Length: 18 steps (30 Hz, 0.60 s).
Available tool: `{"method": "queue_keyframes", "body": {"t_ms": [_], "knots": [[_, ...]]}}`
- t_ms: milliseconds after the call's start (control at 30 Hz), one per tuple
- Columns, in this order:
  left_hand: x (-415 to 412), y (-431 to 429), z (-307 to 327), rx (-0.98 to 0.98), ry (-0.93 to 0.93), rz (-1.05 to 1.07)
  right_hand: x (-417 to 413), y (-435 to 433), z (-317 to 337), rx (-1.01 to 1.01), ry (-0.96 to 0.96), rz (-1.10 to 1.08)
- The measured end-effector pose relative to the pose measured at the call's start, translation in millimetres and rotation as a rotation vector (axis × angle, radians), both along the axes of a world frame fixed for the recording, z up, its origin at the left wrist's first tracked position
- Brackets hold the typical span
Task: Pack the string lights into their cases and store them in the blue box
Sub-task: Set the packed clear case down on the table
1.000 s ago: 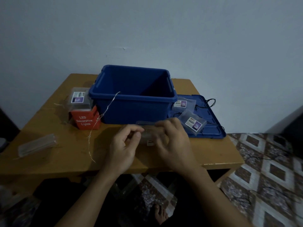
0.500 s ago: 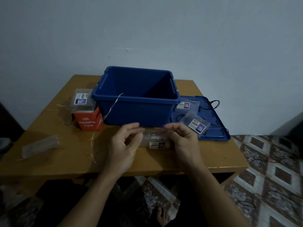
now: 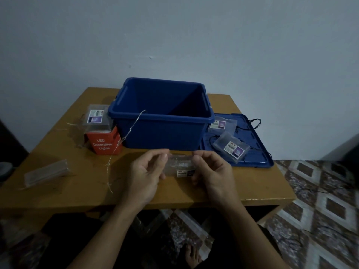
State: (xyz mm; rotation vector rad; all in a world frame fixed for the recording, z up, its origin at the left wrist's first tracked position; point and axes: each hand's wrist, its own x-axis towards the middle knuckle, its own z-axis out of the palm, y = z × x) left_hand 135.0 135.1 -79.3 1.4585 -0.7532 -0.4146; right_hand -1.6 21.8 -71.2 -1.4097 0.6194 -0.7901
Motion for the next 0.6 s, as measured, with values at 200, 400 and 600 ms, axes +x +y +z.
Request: {"method": "queue_keyframes", "body": {"t_ms": [200,400,600], "knots": [[-1,-2,3,0.014,0.063,0.036,5,2,1,-0.053,0.066,-0.058],[-2,-11,10,0.098,0.127,0.085,13,4,3,-0.062,0.146,-0.125],[-3,-7,11,0.092,0.065,-0.025,7,3,4,-0.081,0.151,-0.034]]}}
